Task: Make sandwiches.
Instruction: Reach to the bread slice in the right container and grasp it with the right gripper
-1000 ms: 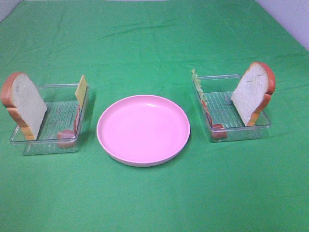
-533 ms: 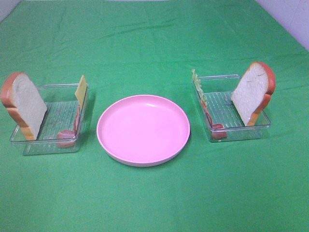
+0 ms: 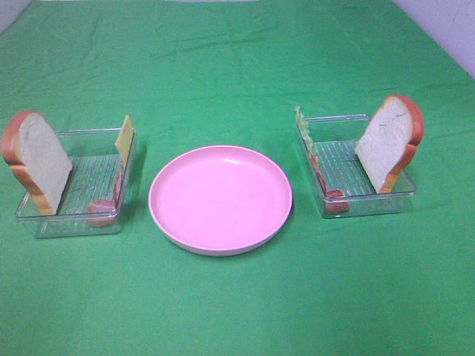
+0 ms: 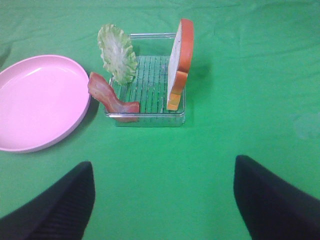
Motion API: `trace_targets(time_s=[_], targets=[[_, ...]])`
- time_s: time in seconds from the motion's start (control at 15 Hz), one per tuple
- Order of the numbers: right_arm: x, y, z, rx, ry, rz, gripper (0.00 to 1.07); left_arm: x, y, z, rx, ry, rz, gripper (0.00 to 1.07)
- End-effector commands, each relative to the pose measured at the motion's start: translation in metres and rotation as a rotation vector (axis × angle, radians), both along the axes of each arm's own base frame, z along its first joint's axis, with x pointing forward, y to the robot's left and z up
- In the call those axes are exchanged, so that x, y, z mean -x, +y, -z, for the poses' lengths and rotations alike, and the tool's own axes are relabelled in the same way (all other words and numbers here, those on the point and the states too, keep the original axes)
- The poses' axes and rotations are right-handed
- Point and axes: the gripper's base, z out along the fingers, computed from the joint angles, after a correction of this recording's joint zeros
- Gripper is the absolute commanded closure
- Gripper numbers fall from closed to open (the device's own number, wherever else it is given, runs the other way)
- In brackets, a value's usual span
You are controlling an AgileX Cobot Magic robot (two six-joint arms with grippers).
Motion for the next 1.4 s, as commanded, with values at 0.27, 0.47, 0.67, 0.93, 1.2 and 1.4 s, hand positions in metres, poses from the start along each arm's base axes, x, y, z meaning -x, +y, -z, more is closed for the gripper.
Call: trace_targets(time_s=[0.27, 0.47, 0.67, 0.93, 1.2, 1.4], targets=[[-0.108, 0.006, -0.03, -0.053, 0.232, 0.087, 0.39, 0.003, 0.0, 0.0, -0.003, -0.03, -0.003, 0.23], [-0.172, 0.011, -0.025, -0.034, 0.394, 0.088, 0.39, 0.003, 0.0, 0.0, -0.003, -0.03, -0.003, 0.23], [-0.235, 0.016, 0.0, -0.011, 0.535, 0.079, 0.36, 0.003, 0.0, 0.0, -0.003, -0.03, -0.003, 0.23], [-0.283, 0.018, 0.033, 0.016, 0.671, 0.063, 0.28, 0.003, 0.0, 0.0, -0.003, -0.03, -0.003, 0.23], [-0.333, 0.017, 0.06, 0.071, 0.7, 0.061, 0.28, 0.003, 0.0, 0.0, -0.003, -0.03, -0.003, 0.23], [-0.344, 0.017, 0.073, 0.101, 0.738, 0.049, 0.28, 0.003, 0.0, 0.0, -0.003, -0.03, -0.003, 0.23]])
